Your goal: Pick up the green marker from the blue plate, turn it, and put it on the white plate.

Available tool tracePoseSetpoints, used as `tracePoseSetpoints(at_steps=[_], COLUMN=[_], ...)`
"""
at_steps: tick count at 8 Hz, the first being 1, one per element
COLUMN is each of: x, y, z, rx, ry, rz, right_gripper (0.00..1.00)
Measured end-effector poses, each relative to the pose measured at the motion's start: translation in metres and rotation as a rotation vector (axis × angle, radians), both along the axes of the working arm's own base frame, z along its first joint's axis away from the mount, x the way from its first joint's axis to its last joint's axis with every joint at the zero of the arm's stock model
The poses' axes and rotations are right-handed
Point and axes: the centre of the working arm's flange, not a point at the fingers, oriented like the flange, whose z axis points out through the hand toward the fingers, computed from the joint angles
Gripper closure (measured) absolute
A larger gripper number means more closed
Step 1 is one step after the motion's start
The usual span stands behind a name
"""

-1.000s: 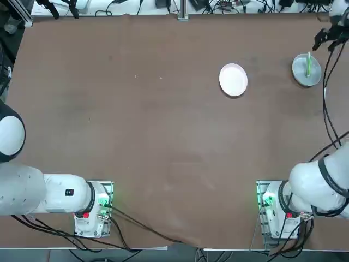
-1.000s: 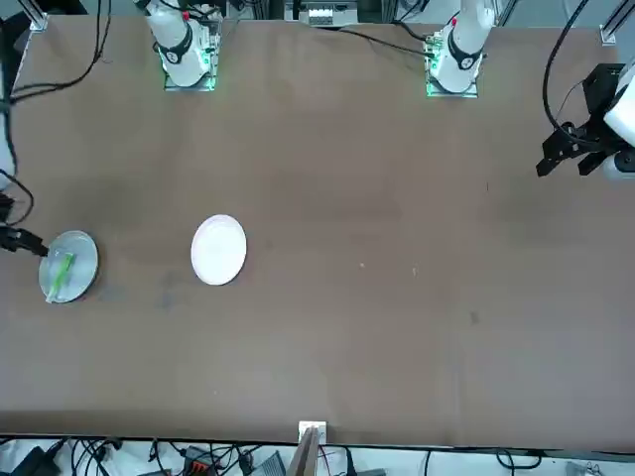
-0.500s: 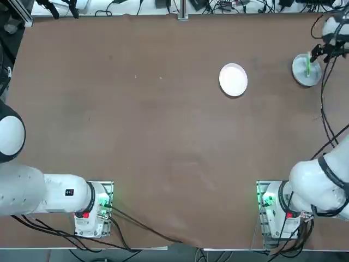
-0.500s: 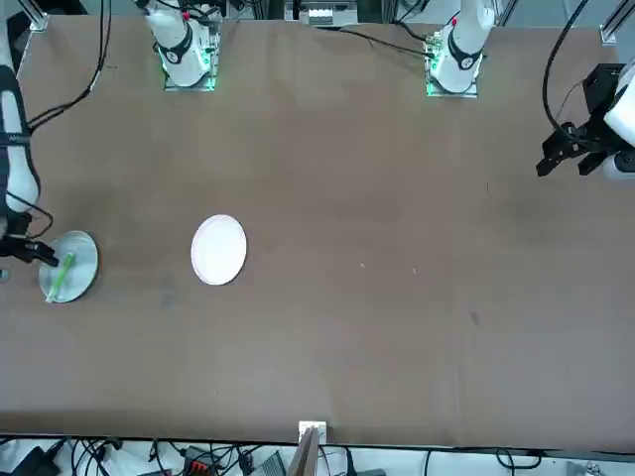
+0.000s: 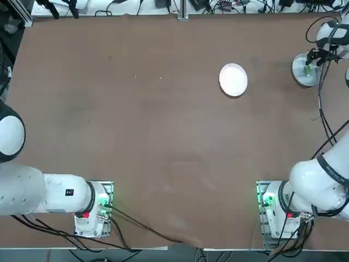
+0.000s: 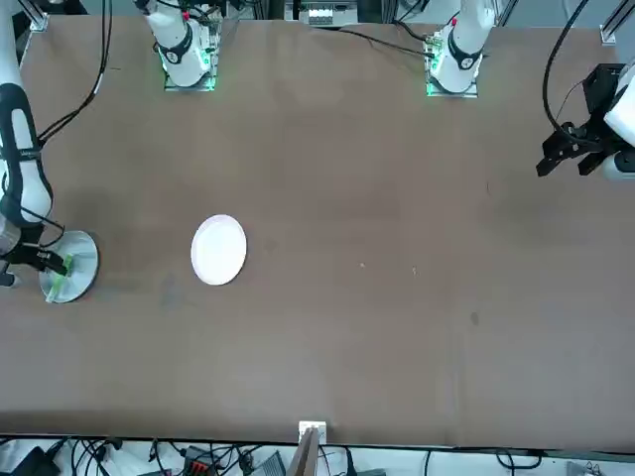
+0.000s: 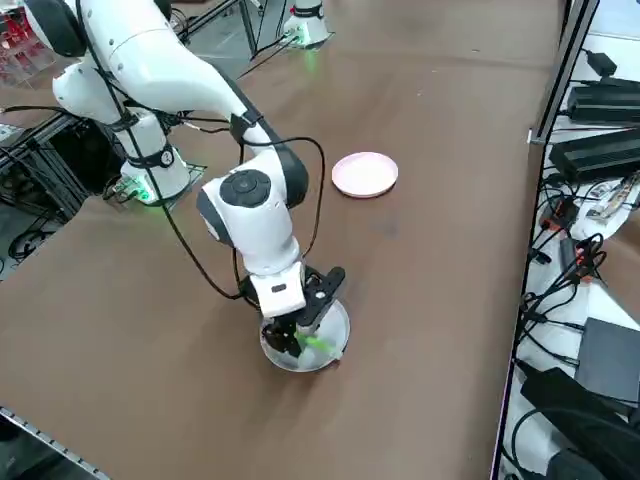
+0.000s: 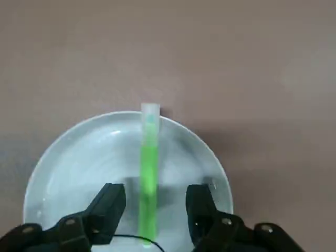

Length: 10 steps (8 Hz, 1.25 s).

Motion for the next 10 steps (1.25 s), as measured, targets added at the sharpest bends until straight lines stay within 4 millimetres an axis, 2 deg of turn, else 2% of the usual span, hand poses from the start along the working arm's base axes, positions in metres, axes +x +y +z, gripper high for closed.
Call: tracePoseSetpoints(at_steps=[4, 5, 6, 7, 8, 9, 10], x=[0.005, 0.005, 0.006, 0.007, 0.01, 0.014, 0.023], y=[-0.002, -0.002, -0.003, -0.003, -0.001, 0.003, 0.012], z=[-0.018, -0.021, -0.022, -0.02, -0.018, -0.014, -0.002], rx=[-0.001, -0.003, -0.004, -0.006, -0.006, -0.002, 0.005], ry=[-0.023, -0.025, -0.028, -0.033, -0.038, -0.048, -0.062], rz=[-0.012, -0.013, -0.012, -0.011, -0.009, -0.002, 0.01], right_gripper=[0.38, 0.49, 0.55, 0.78, 0.85, 0.85, 0.85])
